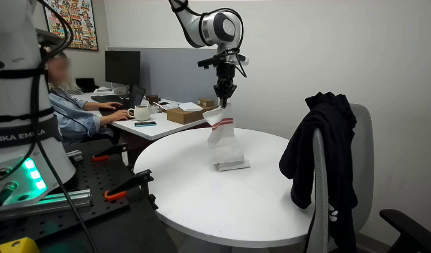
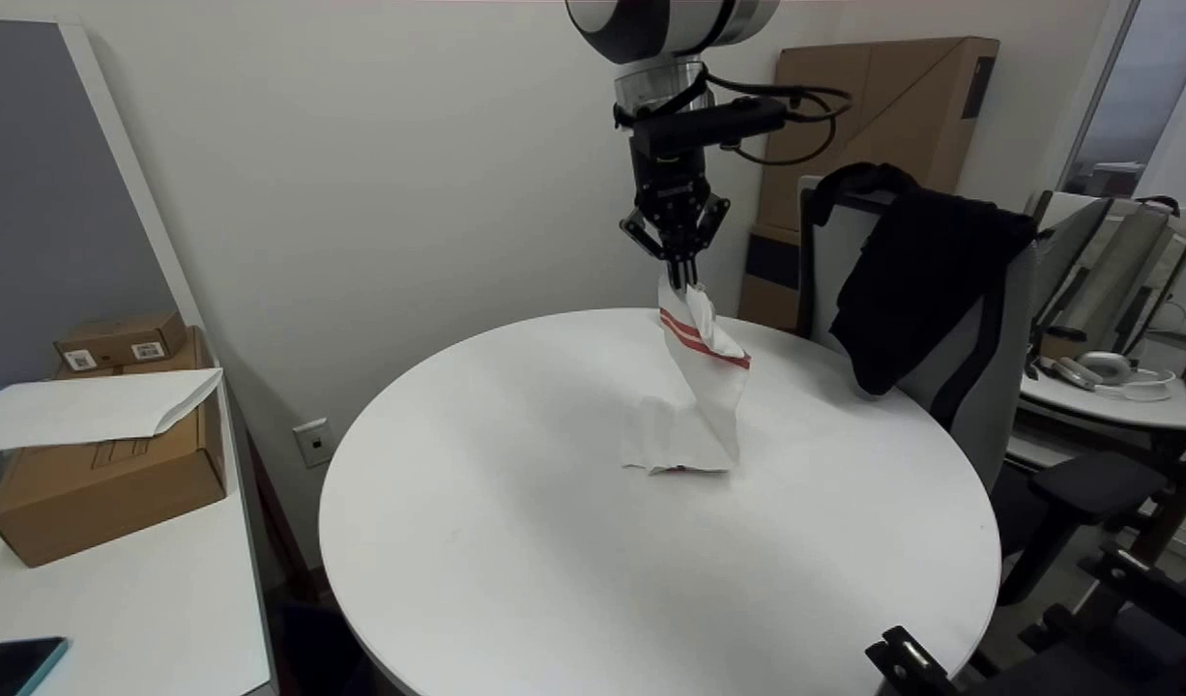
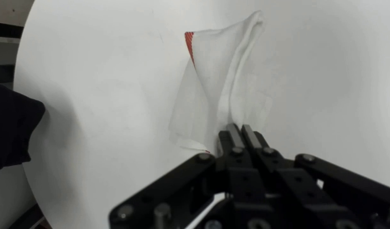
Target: Fold up the towel on the table.
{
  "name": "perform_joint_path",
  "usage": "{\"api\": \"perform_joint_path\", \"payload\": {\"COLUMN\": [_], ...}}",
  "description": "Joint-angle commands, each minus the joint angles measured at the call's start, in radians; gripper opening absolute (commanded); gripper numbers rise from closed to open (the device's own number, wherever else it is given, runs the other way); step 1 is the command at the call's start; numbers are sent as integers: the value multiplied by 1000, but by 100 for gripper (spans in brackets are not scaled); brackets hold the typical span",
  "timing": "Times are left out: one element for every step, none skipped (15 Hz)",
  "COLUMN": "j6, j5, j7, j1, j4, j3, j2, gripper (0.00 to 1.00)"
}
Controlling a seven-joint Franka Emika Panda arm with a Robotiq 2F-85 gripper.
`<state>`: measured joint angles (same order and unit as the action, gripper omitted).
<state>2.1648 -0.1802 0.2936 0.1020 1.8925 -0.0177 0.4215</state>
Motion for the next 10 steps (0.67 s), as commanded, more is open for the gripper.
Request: {"api": "perform_joint_path", "payload": {"j6": [-54,-64,-78,-92,-98,-104,-114,-116,-117,-113], "j5": [57,73,94,119,134,133,123,118,110,97], "j7": [7,-2,-14,-49,-68,-63,-48,-40,-33,-25], "j1": [12,11,7,-1,-4,2,10,13,16,21], "j4": [-117,-140,-161,-181,-195,-207,-219,-227,-229,-225], "j3": [0,-2,-6,-17,-20,-15,-5,0,5,12], "j2": [71,87,100,115,125,136,147,155,161,165], "gripper": [1,1,1,1,1,1,1,1,1,1]}}
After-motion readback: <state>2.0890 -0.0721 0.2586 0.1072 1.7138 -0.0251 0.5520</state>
